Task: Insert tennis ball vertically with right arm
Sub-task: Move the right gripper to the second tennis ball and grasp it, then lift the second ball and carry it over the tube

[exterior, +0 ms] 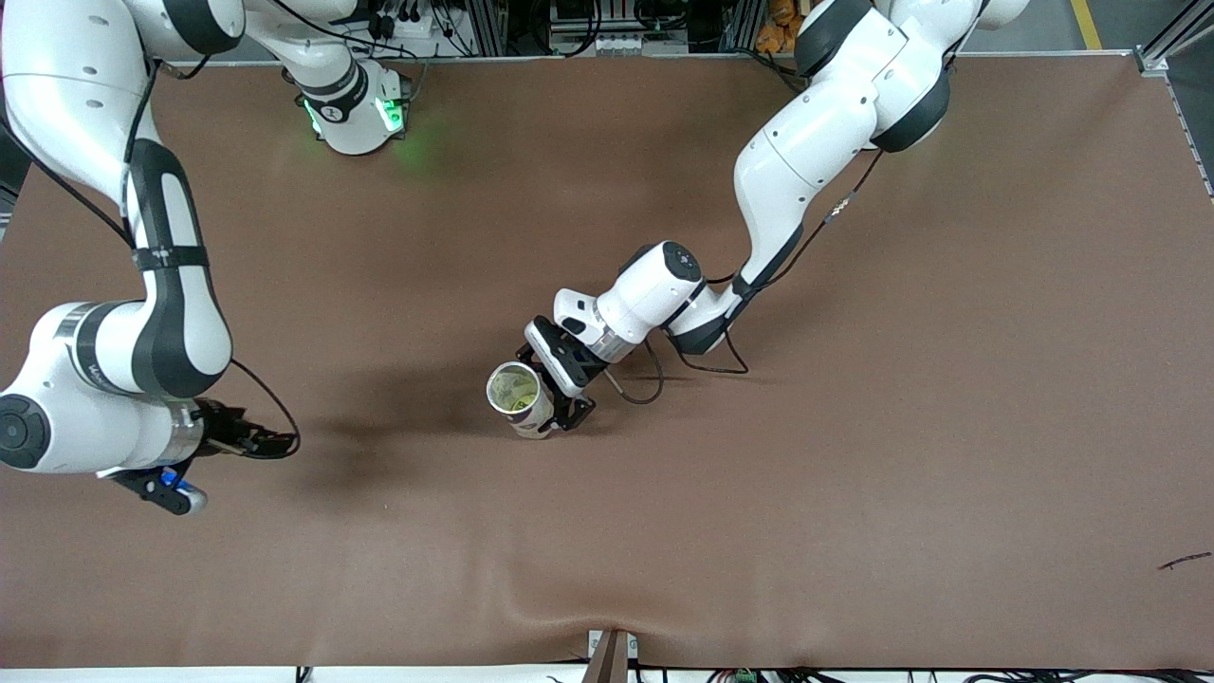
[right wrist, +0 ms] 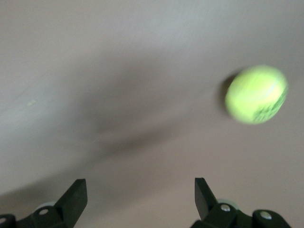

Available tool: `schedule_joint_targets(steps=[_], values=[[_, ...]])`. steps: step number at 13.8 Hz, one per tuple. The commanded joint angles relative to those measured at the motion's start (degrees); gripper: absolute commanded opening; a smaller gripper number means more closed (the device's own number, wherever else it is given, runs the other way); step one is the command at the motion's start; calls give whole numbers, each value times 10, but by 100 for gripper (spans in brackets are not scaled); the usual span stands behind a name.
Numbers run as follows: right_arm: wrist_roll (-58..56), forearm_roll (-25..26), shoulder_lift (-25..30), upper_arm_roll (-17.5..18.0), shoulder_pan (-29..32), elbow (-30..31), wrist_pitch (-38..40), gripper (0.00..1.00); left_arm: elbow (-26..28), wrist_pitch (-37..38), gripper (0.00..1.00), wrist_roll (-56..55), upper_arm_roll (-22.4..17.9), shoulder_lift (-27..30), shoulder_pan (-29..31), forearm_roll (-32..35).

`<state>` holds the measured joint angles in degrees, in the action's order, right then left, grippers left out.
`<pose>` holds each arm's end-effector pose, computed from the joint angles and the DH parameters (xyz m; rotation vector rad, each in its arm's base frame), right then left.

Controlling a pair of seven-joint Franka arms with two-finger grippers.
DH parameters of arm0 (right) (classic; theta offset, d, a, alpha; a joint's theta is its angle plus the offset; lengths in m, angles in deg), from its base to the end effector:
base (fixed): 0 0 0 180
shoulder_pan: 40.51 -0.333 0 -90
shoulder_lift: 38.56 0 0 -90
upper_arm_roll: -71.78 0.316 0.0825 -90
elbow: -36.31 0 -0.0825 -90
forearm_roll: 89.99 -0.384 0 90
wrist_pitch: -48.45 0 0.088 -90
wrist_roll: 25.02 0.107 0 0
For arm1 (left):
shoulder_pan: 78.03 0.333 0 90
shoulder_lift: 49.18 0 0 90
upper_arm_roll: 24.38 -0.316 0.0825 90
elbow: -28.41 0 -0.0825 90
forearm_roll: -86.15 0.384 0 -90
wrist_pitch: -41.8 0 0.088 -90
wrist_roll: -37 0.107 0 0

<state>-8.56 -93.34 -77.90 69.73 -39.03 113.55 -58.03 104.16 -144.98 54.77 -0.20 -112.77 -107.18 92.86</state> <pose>0.7116 -0.0342 0.3065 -3.0665 0.5648 0.2785 0.5482 -0.5538 0.1979 2.1781 -1.1387 1.0549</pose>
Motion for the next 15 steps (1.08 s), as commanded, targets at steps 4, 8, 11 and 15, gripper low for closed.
schedule_joint_targets(steps=[4, 8, 11, 15], values=[[-239, 33, -63, 10, 86, 7, -80, 100, -3, -6, 97, 3, -2, 2, 0, -3], [-283, 35, -65, 10, 99, 58, -106, 100, -5, -6, 97, 3, -2, 3, 0, -4], [-297, 34, -65, 10, 108, 82, -132, 100, -4, -7, 97, 3, -2, 4, 0, -4], [-293, 33, -64, 10, 110, 80, -134, 36, -5, -6, 97, 3, -2, 4, 1, -4]])
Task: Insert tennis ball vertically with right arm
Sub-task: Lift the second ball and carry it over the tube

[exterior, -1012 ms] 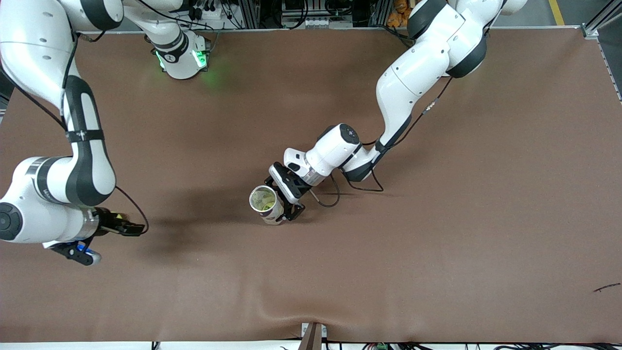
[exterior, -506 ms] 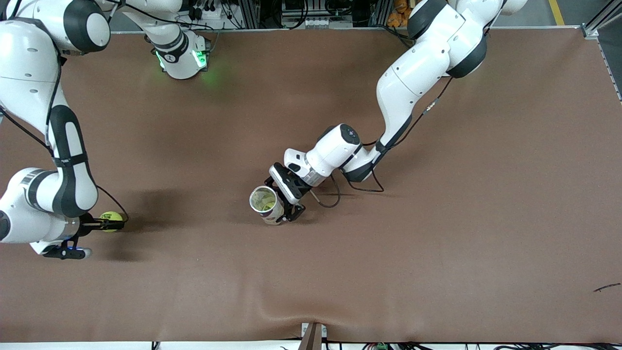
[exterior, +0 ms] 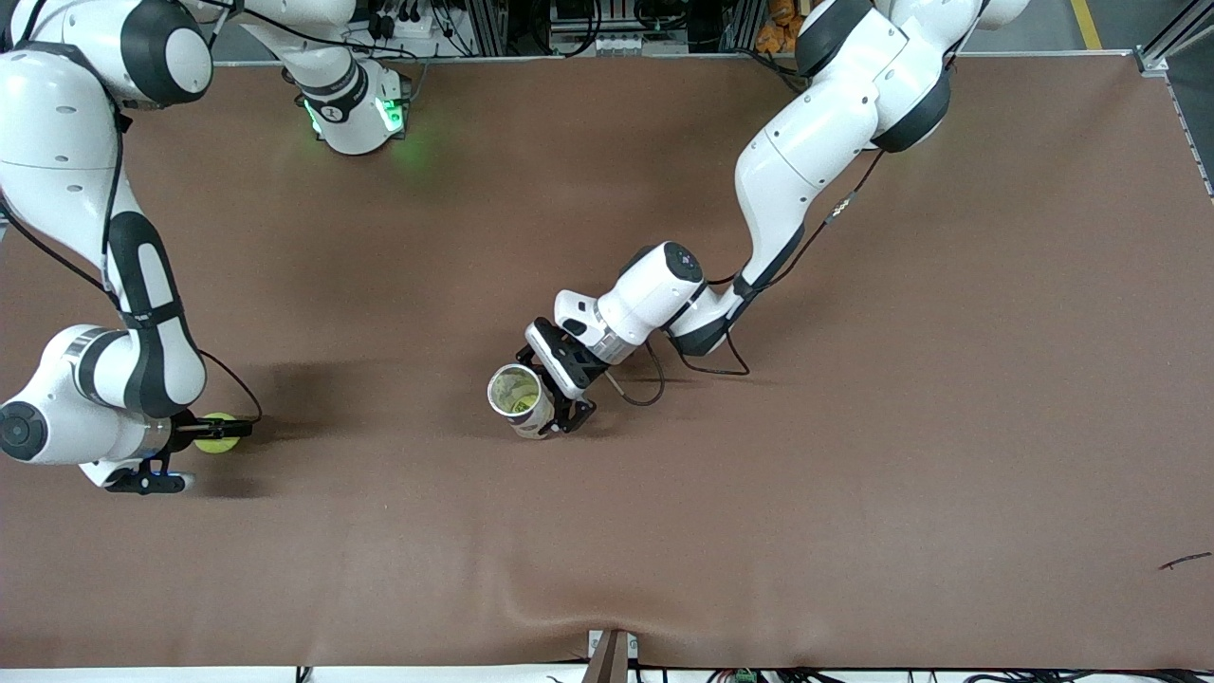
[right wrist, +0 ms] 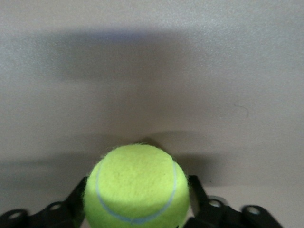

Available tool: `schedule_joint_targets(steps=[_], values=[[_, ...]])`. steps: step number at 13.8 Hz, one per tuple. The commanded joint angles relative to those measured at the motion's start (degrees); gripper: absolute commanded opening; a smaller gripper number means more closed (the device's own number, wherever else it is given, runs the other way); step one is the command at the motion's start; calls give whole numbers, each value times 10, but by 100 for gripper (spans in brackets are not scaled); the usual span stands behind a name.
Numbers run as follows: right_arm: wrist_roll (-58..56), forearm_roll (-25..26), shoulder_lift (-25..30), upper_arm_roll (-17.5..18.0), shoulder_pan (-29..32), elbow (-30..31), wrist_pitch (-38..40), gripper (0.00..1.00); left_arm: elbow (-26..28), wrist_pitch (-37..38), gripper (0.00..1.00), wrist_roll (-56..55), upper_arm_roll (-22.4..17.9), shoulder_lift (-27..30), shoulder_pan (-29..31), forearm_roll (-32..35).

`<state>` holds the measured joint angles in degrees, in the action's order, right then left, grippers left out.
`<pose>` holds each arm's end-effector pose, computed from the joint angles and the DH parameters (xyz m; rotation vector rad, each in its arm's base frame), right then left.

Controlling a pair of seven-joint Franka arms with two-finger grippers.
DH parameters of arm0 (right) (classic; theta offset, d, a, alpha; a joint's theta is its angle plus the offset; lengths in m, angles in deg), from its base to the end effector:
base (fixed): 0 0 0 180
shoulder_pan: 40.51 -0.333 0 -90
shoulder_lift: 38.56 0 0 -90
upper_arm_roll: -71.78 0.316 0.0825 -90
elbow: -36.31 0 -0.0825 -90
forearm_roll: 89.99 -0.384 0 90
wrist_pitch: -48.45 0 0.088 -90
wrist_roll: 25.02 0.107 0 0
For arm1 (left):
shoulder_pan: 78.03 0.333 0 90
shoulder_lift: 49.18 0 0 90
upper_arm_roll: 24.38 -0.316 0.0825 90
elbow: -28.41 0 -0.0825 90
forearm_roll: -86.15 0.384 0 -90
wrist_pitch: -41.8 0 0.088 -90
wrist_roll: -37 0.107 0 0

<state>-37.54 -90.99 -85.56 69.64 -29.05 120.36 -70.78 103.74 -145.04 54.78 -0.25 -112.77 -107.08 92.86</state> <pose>0.6770 -0.1588 0.1757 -3.0927 0.0308 0.3159 0.5516 -0.5527 0.2010 2.1768 -1.1333 1.0663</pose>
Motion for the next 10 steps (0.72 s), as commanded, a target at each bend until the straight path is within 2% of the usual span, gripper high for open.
schedule_joint_targets(steps=[1, 4, 6, 8, 10], values=[[-1, 7, 14, 11, 10, 9, -5, 31, -1, -5, 97, 2, -1, 4, -1, -4], [5, -1, 31, 17, 0, 2, 5, 31, -1, -5, 97, 2, -1, 4, 0, -4], [37, -5, 55, 38, -11, -4, 54, 31, -1, -5, 97, 2, -1, 4, 0, -4], [96, -54, 76, 65, -11, -20, 134, 32, -1, -5, 97, 2, -1, 4, 1, -4], [117, -129, 81, 70, -12, -37, 187, 32, -2, -6, 97, 2, -1, 4, 0, -4]])
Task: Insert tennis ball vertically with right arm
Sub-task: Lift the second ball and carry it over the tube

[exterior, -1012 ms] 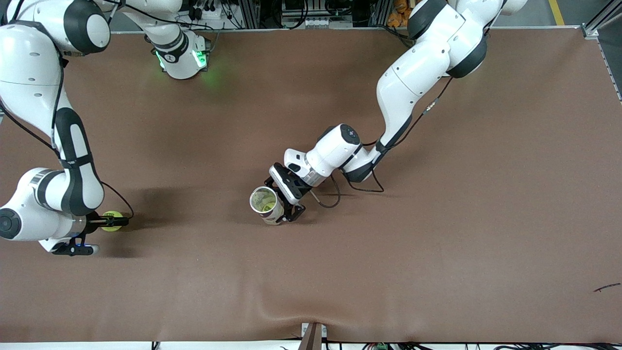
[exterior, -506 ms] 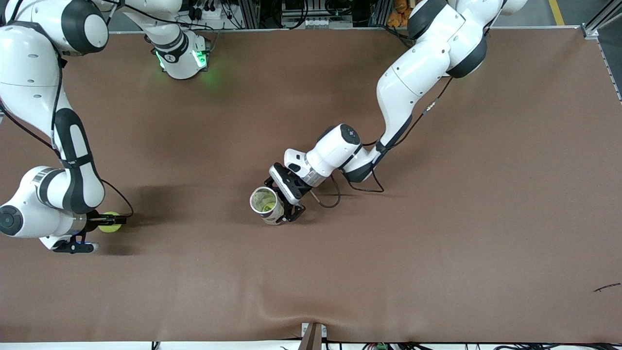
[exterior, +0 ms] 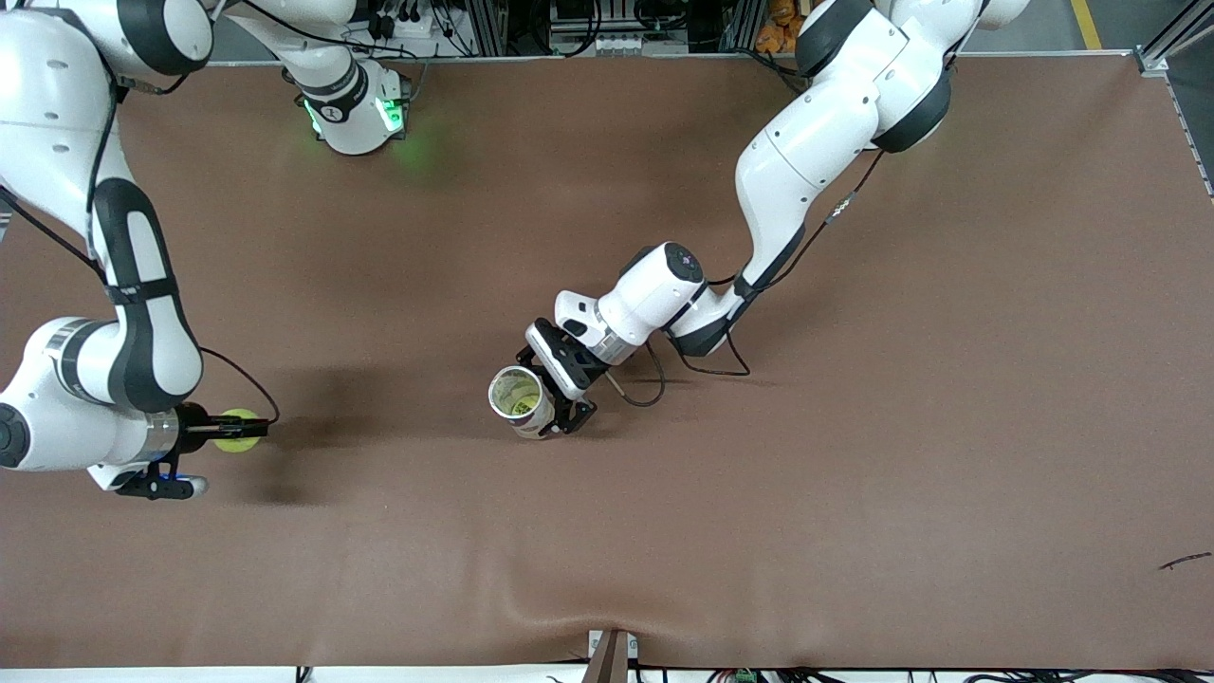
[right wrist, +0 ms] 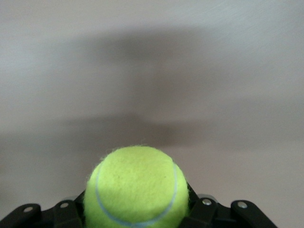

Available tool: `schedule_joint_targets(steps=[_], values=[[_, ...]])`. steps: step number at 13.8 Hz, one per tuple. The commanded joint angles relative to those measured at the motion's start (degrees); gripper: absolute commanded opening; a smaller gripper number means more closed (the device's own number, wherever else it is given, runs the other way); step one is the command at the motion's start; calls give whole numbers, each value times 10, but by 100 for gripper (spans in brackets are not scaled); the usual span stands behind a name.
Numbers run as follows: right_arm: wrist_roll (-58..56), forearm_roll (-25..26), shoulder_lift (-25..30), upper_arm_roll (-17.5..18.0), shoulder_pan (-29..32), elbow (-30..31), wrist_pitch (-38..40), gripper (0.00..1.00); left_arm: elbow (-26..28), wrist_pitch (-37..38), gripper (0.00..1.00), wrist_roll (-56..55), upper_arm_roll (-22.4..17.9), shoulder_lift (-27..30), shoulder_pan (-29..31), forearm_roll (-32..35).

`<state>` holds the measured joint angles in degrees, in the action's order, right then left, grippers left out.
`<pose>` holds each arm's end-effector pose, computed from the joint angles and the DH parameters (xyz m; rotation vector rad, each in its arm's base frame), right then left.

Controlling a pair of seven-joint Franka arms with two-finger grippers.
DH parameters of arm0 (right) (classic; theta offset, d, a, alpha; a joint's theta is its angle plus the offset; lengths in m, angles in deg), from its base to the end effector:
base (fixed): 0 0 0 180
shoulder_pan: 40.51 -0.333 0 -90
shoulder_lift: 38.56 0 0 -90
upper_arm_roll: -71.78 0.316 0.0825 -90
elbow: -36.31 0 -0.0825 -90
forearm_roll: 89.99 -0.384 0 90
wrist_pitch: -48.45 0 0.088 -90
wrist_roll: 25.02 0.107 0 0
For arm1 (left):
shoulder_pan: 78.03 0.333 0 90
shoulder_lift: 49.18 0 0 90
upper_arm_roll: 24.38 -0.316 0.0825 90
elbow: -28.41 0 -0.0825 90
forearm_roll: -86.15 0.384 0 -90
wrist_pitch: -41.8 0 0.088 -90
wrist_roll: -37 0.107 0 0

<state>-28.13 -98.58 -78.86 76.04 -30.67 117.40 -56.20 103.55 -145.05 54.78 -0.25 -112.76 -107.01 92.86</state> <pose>0.6893 -0.0641 0.2656 -2.8996 0.1640 0.4033 0.5532 -0.5520 0.2026 2.1763 -1.1303 1.0712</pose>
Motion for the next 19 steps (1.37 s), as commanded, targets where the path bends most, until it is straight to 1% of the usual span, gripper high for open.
schedule_joint_targets(steps=[1, 3, 4, 5, 6, 8, 10, 11, 13, 16, 17, 19], values=[[31, -96, 14, 6, 4, -15, 62, 32, 0, -5, 97, 3, -1, 4, -1, -4], [77, -184, 15, 7, 4, -23, 111, 32, 1, -5, 97, 3, -1, 4, -4, -4], [115, -220, 15, 7, 2, -29, 136, 32, 1, -5, 97, 2, -1, 3, -5, -4], [156, -245, 16, 12, -8, -37, 152, 32, 1, -5, 97, 3, -1, 3, -5, -4], [205, -258, 23, 17, -17, -44, 160, 32, 1, -5, 97, 3, -1, 2, -5, -3], [311, -264, 30, 37, -45, -55, 158, 32, 2, -5, 97, 3, -1, 3, -5, -3], [428, -268, 25, 64, -64, -97, 153, 32, 1, -5, 97, 3, -1, 5, -5, -4], [491, -271, 22, 69, -81, -111, 150, 32, 1, -5, 97, 3, -1, 4, -5, -3], [567, -286, 22, 71, -111, -115, 114, 33, -2, -5, 97, 4, -1, 5, -5, -3], [663, -327, 16, 69, -152, -114, 39, 33, -1, -5, 97, 3, -1, 6, -5, -4], [690, -334, 14, 69, -163, -114, 12, 33, -1, -6, 97, 3, -1, 7, -5, -4], [723, -336, -3, 69, -177, -114, -15, 33, 0, -6, 97, 4, -1, 7, -3, -2]])
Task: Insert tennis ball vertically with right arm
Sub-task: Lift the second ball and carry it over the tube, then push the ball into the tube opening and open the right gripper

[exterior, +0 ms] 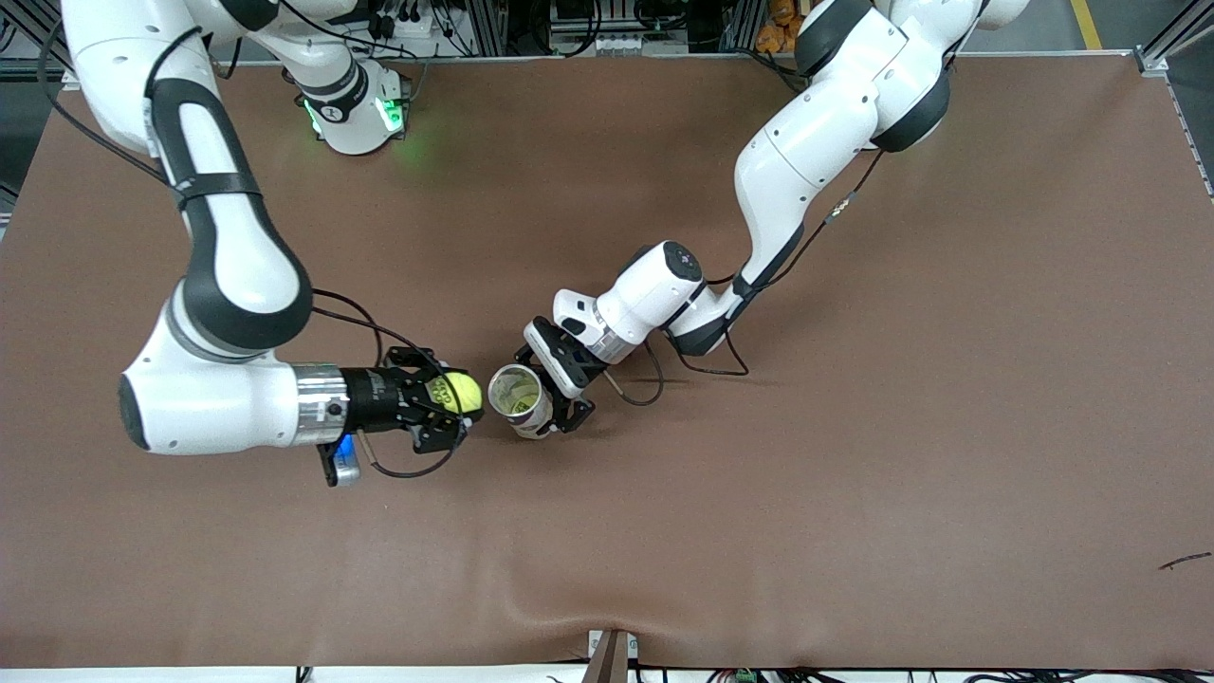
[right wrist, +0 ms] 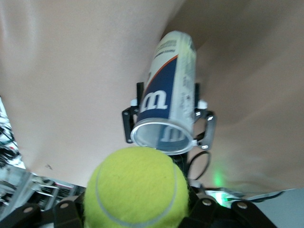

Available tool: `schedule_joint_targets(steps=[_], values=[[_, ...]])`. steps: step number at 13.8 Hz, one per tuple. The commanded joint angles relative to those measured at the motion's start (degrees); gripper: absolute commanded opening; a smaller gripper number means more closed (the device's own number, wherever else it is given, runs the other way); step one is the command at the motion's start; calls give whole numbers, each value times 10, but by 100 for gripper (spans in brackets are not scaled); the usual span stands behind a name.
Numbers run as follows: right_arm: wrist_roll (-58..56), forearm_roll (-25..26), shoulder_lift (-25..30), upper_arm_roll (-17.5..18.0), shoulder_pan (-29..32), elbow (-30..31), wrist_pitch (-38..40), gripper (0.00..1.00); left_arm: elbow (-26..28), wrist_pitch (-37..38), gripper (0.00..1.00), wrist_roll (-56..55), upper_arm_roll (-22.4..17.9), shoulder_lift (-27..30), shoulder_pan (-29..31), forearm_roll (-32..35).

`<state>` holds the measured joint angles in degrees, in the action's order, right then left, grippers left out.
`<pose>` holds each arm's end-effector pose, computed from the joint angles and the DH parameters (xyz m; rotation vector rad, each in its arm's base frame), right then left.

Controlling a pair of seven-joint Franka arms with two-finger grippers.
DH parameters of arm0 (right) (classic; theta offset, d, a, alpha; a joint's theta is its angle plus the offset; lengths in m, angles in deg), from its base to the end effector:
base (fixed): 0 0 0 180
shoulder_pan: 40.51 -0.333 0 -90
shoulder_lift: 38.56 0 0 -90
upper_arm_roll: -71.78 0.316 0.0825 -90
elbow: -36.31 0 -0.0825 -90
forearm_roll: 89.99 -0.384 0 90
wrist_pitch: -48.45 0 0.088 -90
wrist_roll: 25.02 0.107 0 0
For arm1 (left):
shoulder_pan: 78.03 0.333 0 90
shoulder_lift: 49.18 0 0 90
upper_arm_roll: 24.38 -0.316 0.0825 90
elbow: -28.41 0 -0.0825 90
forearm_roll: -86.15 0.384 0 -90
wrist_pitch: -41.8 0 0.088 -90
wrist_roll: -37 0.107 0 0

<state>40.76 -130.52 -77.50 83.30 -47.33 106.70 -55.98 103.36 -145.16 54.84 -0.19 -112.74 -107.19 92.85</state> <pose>0.6966 0.2449 0.3956 -2.1267 1.2777 0.7728 0.5522 -0.5541 0.2047 2.1702 -1.1314 1.0765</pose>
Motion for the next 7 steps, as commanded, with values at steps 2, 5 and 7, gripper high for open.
schedule_joint_targets(steps=[2, 5, 7], values=[[56, -35, -38, -2, -9, -6, -24, 33, 3, -5, 97, 3, -2, 6, 2, 6], [60, -79, -41, -5, -23, 6, -18, 33, 3, -6, 97, 4, -2, 5, 2, 6], [61, -75, -39, -5, -27, 13, -12, 33, 4, -6, 97, 4, -2, 4, 2, 7]])
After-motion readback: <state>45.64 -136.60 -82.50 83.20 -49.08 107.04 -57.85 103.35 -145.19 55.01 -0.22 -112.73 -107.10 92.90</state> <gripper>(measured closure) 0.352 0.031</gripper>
